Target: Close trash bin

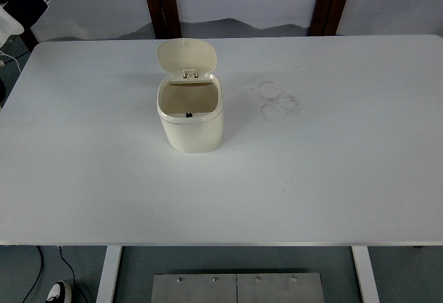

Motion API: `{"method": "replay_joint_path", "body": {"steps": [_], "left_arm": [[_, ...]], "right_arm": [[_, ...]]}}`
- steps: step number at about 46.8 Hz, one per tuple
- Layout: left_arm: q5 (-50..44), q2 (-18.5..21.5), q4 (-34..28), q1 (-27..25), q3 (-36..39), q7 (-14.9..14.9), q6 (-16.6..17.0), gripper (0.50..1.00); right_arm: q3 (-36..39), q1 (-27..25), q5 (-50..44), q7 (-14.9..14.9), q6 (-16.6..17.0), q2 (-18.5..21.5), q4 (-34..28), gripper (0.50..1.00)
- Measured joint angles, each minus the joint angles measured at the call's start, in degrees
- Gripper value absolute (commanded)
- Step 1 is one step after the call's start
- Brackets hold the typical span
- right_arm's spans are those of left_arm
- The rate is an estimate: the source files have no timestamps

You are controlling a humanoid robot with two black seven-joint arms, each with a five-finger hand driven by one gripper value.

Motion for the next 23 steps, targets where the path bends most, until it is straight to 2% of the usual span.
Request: {"method": "replay_joint_path", "body": {"steps": [23], "left_arm": [[0.0,0.0,0.0,0.0,0.0,0.0,0.2,1.000]], "right_arm": [[0.0,0.0,0.0,0.0,0.0,0.0,0.0,0.995]]}}
